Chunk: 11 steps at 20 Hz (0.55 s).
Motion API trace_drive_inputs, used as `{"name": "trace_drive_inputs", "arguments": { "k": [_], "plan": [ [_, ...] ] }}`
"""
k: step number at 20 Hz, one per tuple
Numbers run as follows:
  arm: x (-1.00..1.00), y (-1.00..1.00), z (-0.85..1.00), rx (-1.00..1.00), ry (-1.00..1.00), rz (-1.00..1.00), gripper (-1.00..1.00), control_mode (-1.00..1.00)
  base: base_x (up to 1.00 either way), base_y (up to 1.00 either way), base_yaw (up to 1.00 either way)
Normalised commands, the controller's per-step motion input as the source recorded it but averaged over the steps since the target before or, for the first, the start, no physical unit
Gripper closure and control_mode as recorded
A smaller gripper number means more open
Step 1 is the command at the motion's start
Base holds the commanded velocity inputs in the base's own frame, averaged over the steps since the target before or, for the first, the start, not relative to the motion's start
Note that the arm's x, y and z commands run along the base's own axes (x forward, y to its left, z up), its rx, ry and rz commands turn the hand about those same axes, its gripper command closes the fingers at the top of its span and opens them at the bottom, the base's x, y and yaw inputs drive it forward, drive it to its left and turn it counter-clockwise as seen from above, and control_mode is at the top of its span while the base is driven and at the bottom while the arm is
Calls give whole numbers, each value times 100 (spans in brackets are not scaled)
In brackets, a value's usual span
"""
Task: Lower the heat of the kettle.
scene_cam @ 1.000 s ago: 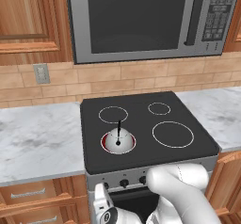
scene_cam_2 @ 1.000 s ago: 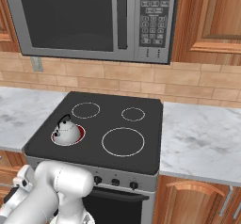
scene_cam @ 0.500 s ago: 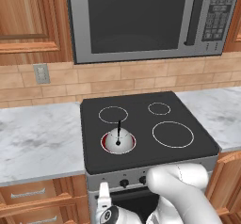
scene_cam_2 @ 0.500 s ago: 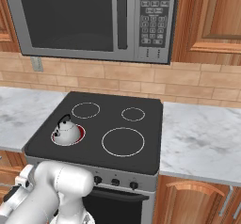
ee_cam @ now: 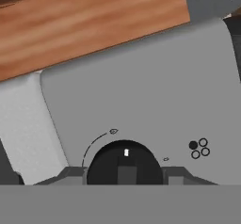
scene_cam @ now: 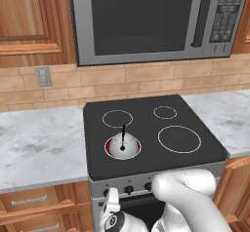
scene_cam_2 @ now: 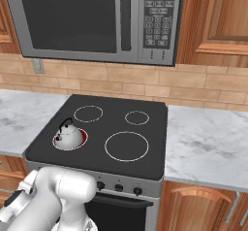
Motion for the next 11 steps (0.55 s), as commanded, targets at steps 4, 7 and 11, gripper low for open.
{"name": "trace_drive_inputs", "arguments": {
  "k": [4,7,11],
  "plan": [
    [0,-7,0,29,0,0,100,-100,0,0,0],
    [0,-8,0,29,0,0,100,-100,0,0,0],
    [0,-8,0,29,0,0,100,-100,0,0,0]
  ]
}}
